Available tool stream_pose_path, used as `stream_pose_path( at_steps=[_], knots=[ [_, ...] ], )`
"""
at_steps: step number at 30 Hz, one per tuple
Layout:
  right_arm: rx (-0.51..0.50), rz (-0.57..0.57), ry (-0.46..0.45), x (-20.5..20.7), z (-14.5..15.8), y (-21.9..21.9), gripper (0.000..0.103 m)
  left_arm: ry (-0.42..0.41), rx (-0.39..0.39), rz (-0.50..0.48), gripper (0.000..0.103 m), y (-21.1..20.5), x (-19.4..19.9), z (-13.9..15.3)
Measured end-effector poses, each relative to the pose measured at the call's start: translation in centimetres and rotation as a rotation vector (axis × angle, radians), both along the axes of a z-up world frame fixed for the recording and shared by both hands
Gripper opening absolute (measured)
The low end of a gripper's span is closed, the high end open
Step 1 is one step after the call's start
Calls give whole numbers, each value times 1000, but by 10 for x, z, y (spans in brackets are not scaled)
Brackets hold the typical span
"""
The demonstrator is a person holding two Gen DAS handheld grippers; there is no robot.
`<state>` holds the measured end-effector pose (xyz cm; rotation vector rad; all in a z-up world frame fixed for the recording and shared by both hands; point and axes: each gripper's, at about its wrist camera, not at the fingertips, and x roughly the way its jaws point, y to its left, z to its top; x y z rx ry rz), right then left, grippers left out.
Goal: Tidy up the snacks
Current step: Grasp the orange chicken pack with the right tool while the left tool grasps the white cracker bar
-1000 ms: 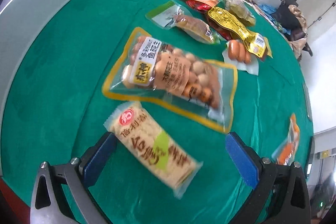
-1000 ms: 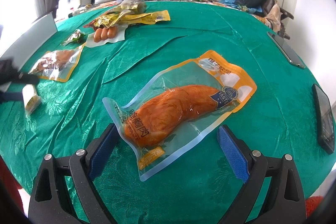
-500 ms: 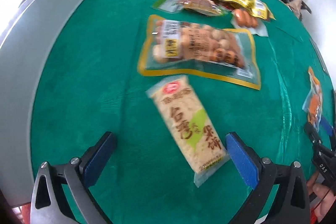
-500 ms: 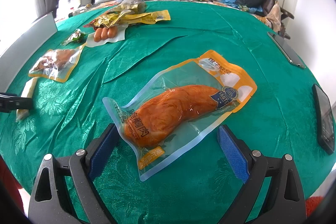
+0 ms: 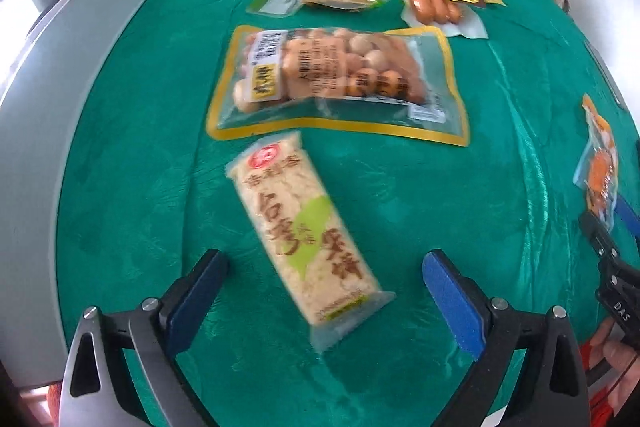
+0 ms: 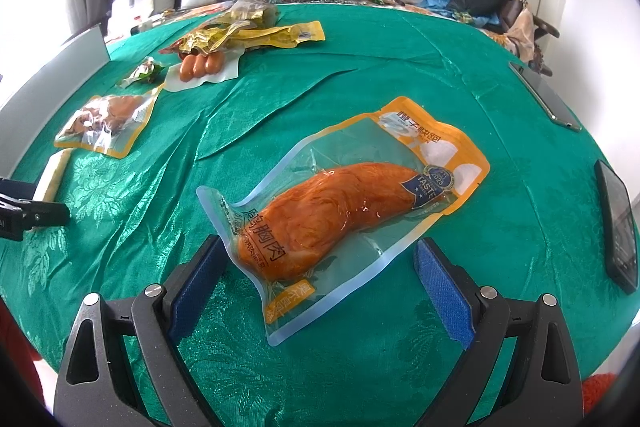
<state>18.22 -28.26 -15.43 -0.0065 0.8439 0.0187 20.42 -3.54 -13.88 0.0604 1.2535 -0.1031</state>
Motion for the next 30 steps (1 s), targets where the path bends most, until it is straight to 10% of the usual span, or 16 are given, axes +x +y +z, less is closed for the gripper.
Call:
stream_pose_path(
  at_steps=[6,10,17,22,28,30],
  knots=[
    [0,0,0,0,0,0,97,-24,-6,2,87,6,-6,4],
    [1,1,3,1,0,0,97,-76,-7,-26,31,2,-10,13],
    [111,68,84,-8,11,-11,95,-135,-77,15,30,16,-31,19],
    [393,-177,82,-8,34,-56,95,-174,-107,-5,30,20,-43,25],
    [418,-375,345,61,17,-53,98,-213,-138,-42,30,21,-56,40],
    [267,-369,377,83,17,-26,98,-221,-150,-39,30,25,-59,44]
  ],
)
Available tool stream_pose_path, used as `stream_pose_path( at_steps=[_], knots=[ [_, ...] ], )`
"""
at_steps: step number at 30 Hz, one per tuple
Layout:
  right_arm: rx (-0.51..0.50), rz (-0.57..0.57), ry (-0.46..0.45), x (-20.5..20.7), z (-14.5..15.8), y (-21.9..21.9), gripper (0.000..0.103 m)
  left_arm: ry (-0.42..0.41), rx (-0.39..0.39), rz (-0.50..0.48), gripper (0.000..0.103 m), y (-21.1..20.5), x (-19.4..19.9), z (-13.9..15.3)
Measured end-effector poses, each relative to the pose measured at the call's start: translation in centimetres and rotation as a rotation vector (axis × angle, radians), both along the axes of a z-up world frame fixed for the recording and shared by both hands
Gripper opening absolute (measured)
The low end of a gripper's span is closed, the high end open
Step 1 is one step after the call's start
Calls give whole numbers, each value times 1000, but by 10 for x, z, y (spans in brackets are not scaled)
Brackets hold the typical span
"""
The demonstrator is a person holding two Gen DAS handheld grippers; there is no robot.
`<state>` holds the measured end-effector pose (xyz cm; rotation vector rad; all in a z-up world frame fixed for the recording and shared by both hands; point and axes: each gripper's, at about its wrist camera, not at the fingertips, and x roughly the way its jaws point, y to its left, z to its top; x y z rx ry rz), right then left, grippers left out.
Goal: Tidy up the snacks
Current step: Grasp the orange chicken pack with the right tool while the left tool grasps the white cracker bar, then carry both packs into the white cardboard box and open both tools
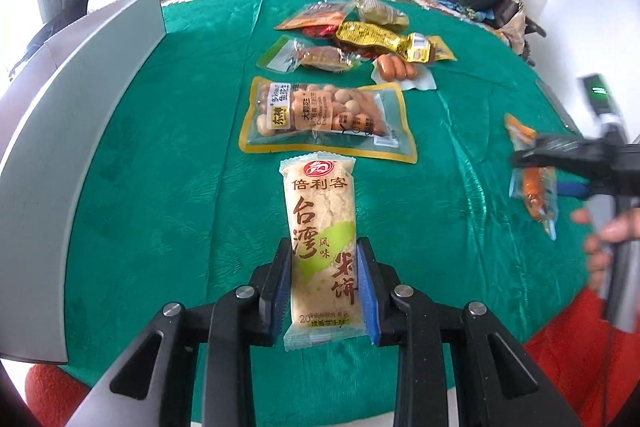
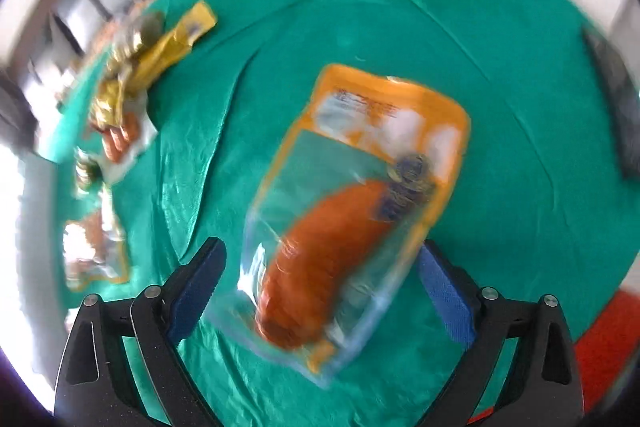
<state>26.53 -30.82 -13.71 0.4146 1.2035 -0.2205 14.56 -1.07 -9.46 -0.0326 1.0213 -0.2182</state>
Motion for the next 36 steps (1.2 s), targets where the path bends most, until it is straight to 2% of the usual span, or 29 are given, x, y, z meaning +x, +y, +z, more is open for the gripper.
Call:
stream_pose_path(
  at_steps=[2,3,6,8,9,10,11,12,13,14,16,19,21,26,29,31,34,36],
  knots=[
    [-149,73,30,13,-2,25,99,-8,-15,3,30,6,-4,4],
    [-185,99,8,16,-2,33,99,-13,-17,5,30,8,-6,5],
    [-191,122,-23,18,2,34,95,-31,-25,8,30,18,-13,11],
    [-205,150,-48,12,9,32,78,-37,-42,13,30,24,-17,15],
    [-203,161,-59,8,10,30,76,-41,-50,16,30,27,-18,17],
    [-182,166,-68,4,14,27,67,-45,-59,19,30,31,-19,20],
    [-163,165,-93,-2,20,24,46,-50,-73,26,30,36,-21,24],
    [-126,158,-118,-7,28,18,41,-55,-84,30,30,38,-21,27],
    [-47,134,-130,-12,32,9,40,-61,-98,35,30,42,-21,30],
    [30,101,-132,-17,32,-2,40,-67,-111,42,30,47,-22,34],
    [118,60,-134,-24,28,-14,39,-83,-135,56,30,56,-23,42],
    [378,-36,-190,-40,15,-40,38,-108,-171,82,30,75,-27,54],
    [494,-63,-224,-49,15,-35,38,-117,-191,96,30,86,-28,60],
    [603,-35,-262,-51,30,-14,38,-144,-257,146,30,125,-28,81],
    [625,46,-277,-41,50,27,38,-164,-316,197,30,166,-26,100],
    [662,155,-292,-34,76,75,38,-180,-326,254,30,201,-26,112],
    [733,317,-305,-23,107,161,39,-204,-249,362,30,258,-26,120],
    [812,449,-301,-18,132,241,39,-196,-202,425,30,290,-26,119]
  ],
)
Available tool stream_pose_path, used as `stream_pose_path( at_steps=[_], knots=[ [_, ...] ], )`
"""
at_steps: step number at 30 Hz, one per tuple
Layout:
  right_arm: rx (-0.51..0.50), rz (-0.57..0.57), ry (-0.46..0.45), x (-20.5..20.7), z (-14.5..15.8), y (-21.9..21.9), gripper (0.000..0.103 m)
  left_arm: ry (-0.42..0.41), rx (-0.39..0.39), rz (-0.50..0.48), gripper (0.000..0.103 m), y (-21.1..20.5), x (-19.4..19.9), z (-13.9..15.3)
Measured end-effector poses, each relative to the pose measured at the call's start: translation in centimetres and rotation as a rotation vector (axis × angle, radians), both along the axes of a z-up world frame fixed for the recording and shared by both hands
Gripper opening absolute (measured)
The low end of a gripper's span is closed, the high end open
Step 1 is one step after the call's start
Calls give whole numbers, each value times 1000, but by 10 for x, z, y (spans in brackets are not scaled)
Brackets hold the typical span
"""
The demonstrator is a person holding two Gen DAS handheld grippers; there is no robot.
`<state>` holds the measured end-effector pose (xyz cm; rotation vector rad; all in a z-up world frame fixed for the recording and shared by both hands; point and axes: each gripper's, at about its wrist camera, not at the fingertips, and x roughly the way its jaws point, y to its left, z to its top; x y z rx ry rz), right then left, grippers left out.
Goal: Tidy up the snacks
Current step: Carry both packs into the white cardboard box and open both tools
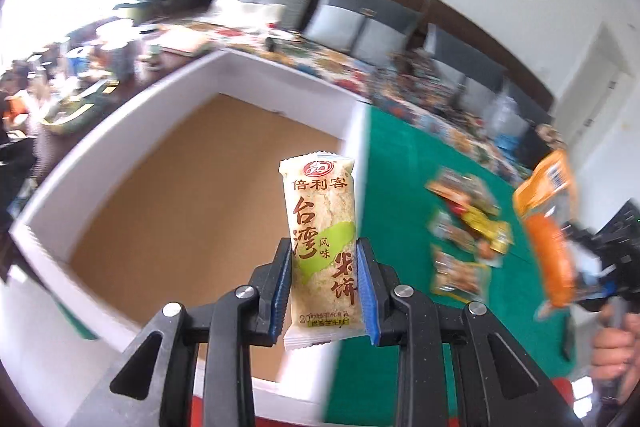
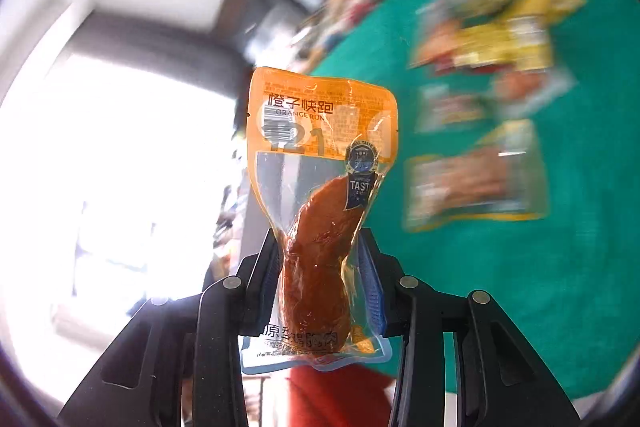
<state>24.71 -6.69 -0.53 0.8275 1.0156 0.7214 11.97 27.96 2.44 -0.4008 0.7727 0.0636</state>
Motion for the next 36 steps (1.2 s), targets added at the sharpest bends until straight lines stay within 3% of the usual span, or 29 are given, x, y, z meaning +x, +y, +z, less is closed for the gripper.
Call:
stream_pose_path(
  at_steps=[4,6,7,11,13,15,18,20,21,23,26,28,31,36],
  knots=[
    [59,213,-50,0,30,141,42,99,116,104,34,49,2,-16],
    [19,266,-83,2,37,203,60,163,159,139,66,61,2,-32],
    [-14,285,-95,4,38,227,74,194,183,169,90,68,0,-40],
    [-95,279,-112,11,32,256,78,204,196,194,91,72,-13,-58],
    [-105,244,-114,10,30,234,78,176,201,213,91,65,-17,-56],
    [-177,200,-134,11,20,202,78,105,209,226,91,53,-21,-45],
    [-401,124,-217,4,-1,122,78,-29,190,170,91,31,-8,-23],
    [-664,32,-289,-6,-35,74,78,-81,224,124,92,6,5,-17],
    [-737,5,-287,-1,-51,61,78,-91,248,103,92,-4,12,-17],
    [-896,-67,-236,-8,-94,5,77,-60,292,58,92,-24,32,-29],
    [-1013,-192,-148,-28,-136,-83,77,59,303,24,91,-38,57,-52],
    [-1068,-257,-138,-39,-145,-126,77,69,339,7,91,-46,59,-56],
    [-1110,-313,-118,-41,-150,-168,77,114,330,-21,92,-56,66,-63],
    [-1087,-423,-71,1,-156,-225,78,156,327,3,92,-58,69,-67]
  ],
)
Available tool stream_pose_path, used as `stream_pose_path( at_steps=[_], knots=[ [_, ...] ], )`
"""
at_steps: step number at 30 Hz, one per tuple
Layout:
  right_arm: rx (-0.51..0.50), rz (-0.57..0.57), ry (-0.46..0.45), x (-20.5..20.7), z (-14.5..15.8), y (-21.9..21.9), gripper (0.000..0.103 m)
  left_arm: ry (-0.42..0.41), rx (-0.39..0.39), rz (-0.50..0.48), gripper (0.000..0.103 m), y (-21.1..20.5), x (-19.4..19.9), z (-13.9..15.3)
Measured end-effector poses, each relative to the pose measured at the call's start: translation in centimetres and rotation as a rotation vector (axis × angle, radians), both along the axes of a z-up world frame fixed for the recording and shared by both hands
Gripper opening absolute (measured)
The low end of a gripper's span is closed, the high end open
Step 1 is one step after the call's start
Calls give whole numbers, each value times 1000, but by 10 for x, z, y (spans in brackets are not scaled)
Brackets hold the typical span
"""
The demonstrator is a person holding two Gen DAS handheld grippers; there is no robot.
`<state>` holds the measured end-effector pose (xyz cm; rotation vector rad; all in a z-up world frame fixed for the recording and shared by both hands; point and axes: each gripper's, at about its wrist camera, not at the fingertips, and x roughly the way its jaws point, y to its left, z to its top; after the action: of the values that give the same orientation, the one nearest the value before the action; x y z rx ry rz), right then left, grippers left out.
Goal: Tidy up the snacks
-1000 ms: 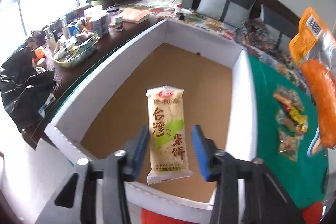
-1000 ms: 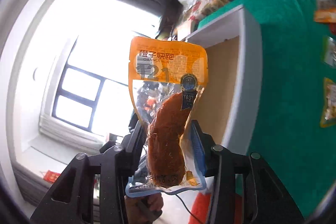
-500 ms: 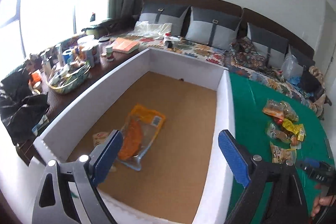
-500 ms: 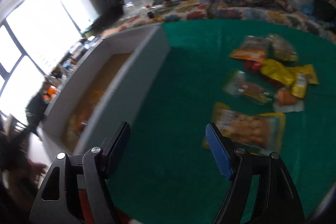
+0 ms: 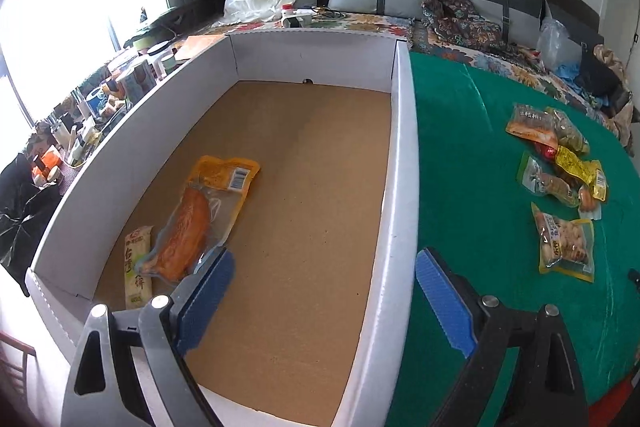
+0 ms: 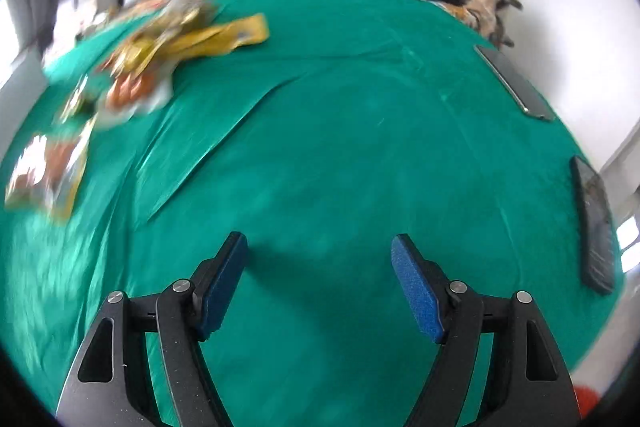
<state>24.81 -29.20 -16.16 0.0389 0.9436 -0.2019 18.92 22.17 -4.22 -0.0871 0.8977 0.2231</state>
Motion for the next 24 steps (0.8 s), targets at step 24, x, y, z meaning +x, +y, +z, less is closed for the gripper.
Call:
stream_pose_path(
  at_steps=[24],
  knots=[
    [45,-1,-36,79,3,-56,97,-83,-168,-242,99,-178,-69,-15]
  ],
)
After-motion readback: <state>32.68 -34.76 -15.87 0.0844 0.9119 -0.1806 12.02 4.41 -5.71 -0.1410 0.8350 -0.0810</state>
